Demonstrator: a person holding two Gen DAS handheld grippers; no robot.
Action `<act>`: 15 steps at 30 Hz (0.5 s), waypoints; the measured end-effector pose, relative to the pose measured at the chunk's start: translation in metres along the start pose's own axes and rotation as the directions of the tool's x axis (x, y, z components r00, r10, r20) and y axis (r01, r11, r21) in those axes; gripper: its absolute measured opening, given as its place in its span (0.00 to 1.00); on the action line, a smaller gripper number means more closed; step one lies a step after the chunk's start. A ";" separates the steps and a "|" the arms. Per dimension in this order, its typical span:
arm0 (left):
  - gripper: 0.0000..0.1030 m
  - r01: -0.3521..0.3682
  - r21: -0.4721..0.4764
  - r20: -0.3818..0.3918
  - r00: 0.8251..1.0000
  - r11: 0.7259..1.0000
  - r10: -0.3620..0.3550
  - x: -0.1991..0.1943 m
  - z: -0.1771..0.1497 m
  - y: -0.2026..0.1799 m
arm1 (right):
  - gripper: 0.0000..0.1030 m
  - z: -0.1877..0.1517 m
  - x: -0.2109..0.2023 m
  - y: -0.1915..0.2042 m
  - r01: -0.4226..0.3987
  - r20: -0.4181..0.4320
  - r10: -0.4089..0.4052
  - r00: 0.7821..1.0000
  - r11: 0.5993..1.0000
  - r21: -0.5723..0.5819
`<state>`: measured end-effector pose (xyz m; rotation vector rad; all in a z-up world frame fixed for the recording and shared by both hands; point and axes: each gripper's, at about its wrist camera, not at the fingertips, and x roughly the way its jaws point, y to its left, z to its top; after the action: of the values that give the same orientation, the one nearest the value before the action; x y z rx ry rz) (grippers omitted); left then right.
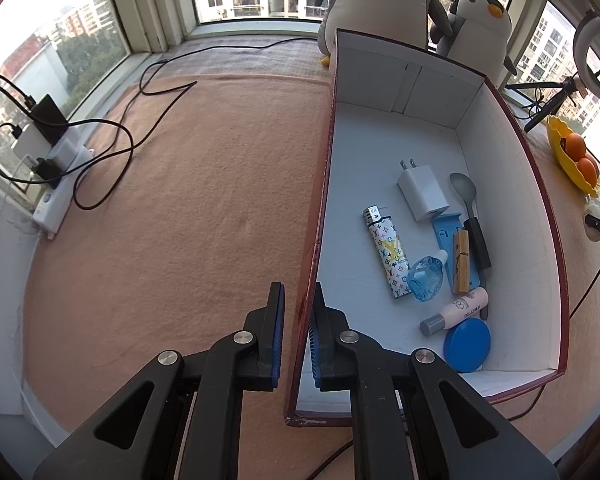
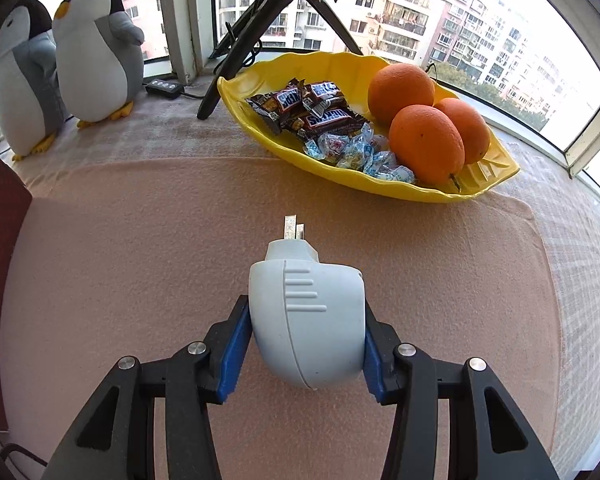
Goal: Organize rigid objects
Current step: 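Move the right gripper to the white plug-in device and grasp it, then carry the white device into the box and open the right gripper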
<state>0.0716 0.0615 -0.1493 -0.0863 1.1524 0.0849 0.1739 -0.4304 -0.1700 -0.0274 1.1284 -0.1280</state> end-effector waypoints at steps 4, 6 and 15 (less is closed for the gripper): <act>0.10 0.009 0.002 0.008 1.000 1.000 -0.009 -0.001 0.000 0.001 | 0.44 -0.006 -0.027 0.022 -0.028 0.041 0.029 0.999 1.000 -0.012; 0.10 0.013 0.004 0.012 1.000 1.000 -0.013 -0.001 0.000 0.001 | 0.44 -0.006 -0.042 0.036 -0.045 0.066 0.046 0.997 0.999 -0.028; 0.10 0.035 0.019 0.022 0.999 0.999 -0.035 -0.001 -0.001 0.002 | 0.44 -0.011 -0.120 0.115 -0.158 0.171 0.180 0.969 0.978 -0.134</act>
<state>0.0698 0.0637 -0.1494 -0.0886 1.1291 0.0437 0.1232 -0.3017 -0.0769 -0.0484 0.9492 0.0934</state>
